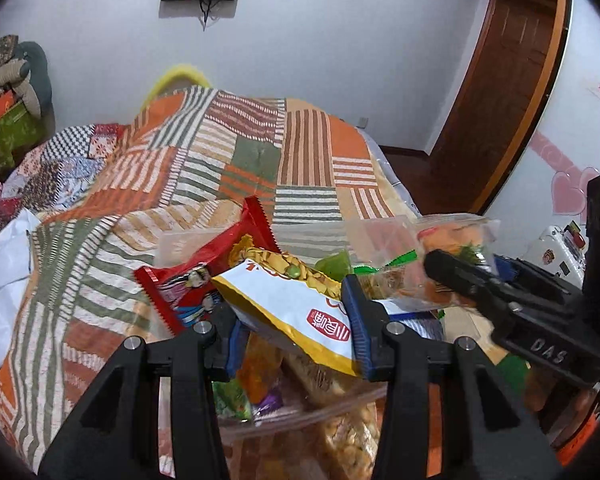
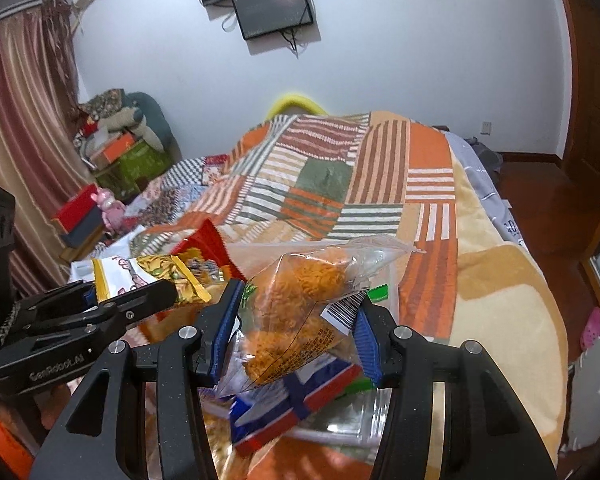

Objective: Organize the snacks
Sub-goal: 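Carry the yellow-white chip bag into the box with left tool while right carries the orange bag, then grasp the gold-striped biscuit roll with left tool while right grasps the round-cookie bag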

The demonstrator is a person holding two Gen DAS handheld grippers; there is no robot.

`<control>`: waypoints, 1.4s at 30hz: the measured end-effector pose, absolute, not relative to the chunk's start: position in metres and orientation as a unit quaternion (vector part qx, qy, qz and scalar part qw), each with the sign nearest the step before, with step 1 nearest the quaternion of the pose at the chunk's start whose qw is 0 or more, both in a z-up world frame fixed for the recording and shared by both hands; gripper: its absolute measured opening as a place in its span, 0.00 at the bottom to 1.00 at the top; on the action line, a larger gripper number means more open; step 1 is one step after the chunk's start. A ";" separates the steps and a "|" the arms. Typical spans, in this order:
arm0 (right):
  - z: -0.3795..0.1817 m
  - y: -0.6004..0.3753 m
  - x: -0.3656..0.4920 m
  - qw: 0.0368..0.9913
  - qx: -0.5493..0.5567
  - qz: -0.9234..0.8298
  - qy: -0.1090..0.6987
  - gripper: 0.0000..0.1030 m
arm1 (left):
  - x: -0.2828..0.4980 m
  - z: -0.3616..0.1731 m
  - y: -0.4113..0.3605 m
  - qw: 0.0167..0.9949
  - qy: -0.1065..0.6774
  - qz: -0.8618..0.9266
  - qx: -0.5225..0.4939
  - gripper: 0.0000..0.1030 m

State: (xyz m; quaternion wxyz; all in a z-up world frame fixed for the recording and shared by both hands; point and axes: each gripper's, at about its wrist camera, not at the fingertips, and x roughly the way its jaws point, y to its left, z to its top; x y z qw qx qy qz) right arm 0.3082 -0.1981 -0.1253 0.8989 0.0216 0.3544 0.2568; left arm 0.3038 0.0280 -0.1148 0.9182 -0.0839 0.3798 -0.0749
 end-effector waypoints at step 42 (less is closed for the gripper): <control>-0.140 -0.212 0.229 0.876 -0.026 0.283 0.390 0.71 | 0.210 -0.181 0.018 0.868 0.488 -0.079 -0.051 0.71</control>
